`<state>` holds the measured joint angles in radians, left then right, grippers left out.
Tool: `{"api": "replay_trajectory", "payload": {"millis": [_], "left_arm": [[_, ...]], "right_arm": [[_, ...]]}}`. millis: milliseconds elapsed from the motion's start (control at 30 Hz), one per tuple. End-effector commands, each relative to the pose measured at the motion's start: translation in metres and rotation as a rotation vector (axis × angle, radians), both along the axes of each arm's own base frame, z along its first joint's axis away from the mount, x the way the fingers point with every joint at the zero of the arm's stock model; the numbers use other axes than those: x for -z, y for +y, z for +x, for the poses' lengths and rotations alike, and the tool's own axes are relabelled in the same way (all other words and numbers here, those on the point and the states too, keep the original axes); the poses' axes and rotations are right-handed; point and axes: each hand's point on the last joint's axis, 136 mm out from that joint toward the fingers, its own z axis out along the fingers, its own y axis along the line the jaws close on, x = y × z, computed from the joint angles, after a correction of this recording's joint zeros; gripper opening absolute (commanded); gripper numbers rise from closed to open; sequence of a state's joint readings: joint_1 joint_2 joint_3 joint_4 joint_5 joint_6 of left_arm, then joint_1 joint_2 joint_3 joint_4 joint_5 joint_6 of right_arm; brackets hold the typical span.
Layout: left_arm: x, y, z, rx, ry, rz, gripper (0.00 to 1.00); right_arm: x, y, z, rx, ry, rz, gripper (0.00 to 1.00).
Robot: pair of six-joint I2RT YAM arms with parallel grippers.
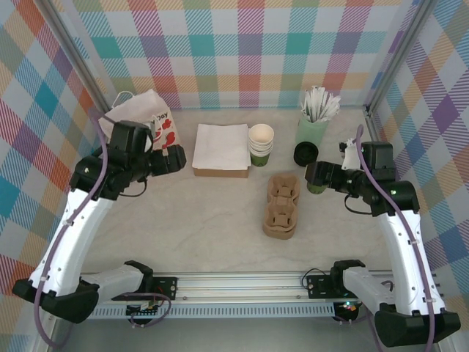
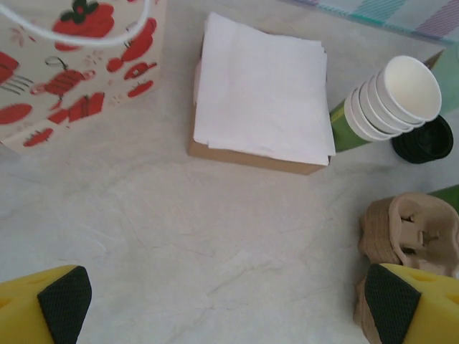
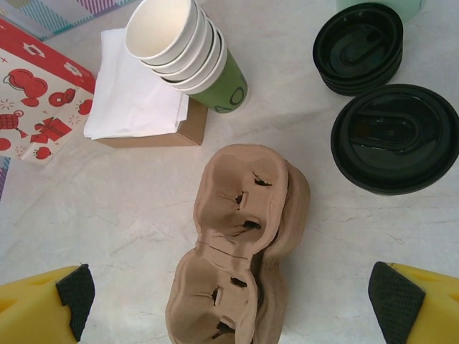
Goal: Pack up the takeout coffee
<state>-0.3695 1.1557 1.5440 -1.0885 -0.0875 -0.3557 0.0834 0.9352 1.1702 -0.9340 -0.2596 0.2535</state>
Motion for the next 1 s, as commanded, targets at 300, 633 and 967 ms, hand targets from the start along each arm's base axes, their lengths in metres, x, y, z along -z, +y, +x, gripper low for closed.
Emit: {"api": "replay_trajectory", "payload": {"millis": [300,633,967], "left_arm": [[-0.028,0.049,0.074,-0.017,0.003,0.143,1.00],[-0.004,0.089,0.130,0.020,0.068,0.247,1.00],[0.036,0.080,0.178,0.164,0.117,0.182,1.00]], "right_arm": [[0.007,-0.004,-0.006,-0.009,-0.004,-0.030,1.00],[0.018,-0.003,-0.006,-0.010,0.028,-0.028,1.00],[0.027,-0.003,-0.006,-0.002,0.063,-0.023,1.00]]}}
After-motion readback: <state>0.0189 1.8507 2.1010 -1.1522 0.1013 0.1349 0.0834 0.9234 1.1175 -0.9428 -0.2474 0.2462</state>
